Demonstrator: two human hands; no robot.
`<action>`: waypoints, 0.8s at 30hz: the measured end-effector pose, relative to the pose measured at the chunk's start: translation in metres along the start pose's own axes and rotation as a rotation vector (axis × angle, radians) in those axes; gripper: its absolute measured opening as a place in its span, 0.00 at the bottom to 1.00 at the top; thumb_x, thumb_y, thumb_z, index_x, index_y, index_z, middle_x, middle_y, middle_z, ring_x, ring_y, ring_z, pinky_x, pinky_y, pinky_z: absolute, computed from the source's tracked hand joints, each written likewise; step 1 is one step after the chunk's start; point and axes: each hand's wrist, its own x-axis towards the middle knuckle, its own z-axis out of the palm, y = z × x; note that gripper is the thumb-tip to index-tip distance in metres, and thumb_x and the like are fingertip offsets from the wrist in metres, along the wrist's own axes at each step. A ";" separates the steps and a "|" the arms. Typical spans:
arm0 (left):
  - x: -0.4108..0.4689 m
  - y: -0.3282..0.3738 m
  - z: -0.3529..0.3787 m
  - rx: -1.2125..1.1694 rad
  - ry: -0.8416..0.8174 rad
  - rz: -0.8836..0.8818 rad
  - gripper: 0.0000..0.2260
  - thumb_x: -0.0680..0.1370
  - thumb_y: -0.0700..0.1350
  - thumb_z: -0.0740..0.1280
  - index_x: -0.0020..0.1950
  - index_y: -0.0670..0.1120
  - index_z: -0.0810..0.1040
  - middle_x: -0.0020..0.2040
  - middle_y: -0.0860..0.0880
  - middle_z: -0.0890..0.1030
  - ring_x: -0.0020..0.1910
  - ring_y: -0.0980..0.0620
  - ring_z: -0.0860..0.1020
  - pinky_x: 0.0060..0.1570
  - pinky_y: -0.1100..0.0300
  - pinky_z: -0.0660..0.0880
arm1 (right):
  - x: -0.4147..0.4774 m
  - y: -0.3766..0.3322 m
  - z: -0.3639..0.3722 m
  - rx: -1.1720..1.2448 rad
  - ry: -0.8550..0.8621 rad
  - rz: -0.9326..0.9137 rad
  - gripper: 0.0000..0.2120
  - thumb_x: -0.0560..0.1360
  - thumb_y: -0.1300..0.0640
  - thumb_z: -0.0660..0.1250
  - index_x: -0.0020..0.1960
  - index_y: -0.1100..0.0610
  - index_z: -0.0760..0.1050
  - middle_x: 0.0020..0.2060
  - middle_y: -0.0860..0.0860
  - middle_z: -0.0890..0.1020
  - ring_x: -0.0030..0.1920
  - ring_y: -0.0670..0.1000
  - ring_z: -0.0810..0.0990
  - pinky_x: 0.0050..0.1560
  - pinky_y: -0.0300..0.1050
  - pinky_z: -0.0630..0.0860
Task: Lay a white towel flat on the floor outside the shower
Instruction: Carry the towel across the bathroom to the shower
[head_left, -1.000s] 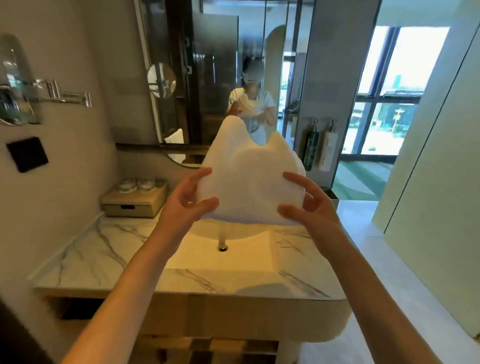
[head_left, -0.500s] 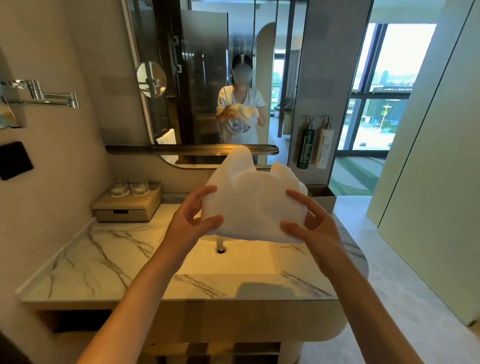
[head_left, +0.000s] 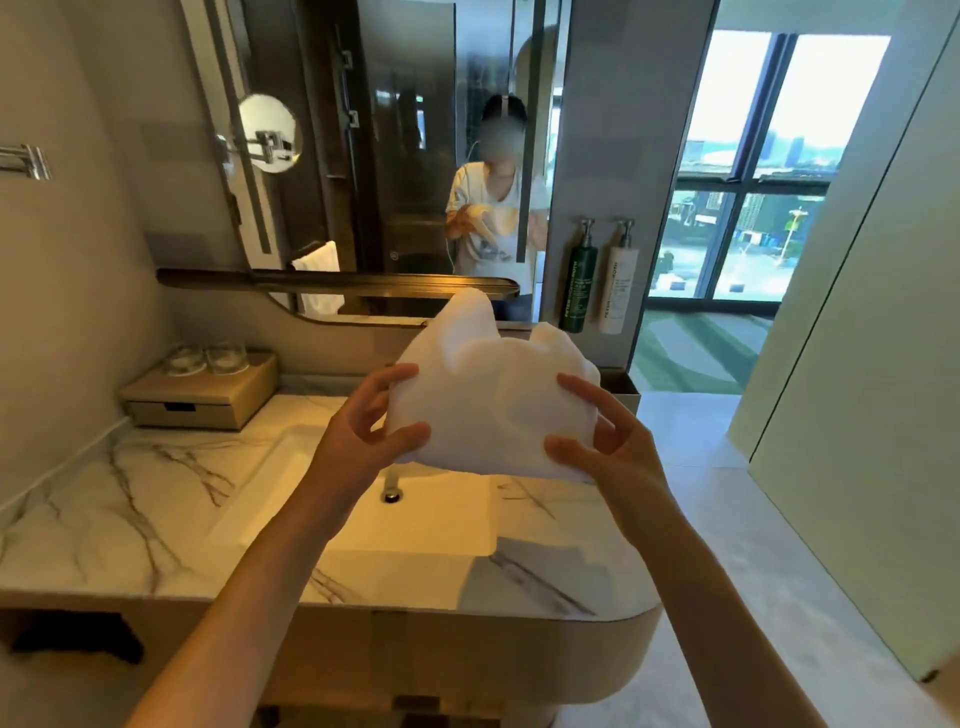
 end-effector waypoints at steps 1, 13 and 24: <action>0.000 -0.003 0.014 0.000 0.025 0.001 0.24 0.68 0.50 0.76 0.62 0.64 0.75 0.64 0.55 0.73 0.59 0.50 0.77 0.45 0.57 0.82 | 0.006 0.002 -0.014 0.000 -0.018 0.010 0.29 0.65 0.57 0.78 0.61 0.37 0.77 0.63 0.51 0.77 0.57 0.51 0.80 0.45 0.41 0.81; -0.075 0.008 0.116 0.112 0.483 -0.080 0.25 0.71 0.43 0.76 0.63 0.63 0.75 0.61 0.55 0.79 0.57 0.53 0.79 0.48 0.53 0.82 | 0.039 0.009 -0.090 0.129 -0.510 0.063 0.27 0.66 0.60 0.78 0.61 0.40 0.79 0.58 0.46 0.79 0.55 0.49 0.81 0.49 0.47 0.82; -0.223 0.061 0.186 0.212 0.782 -0.089 0.24 0.71 0.44 0.76 0.62 0.64 0.76 0.54 0.66 0.78 0.52 0.64 0.78 0.45 0.64 0.79 | -0.042 -0.004 -0.093 0.298 -0.838 0.079 0.27 0.69 0.67 0.75 0.61 0.43 0.79 0.52 0.48 0.83 0.53 0.53 0.82 0.50 0.51 0.82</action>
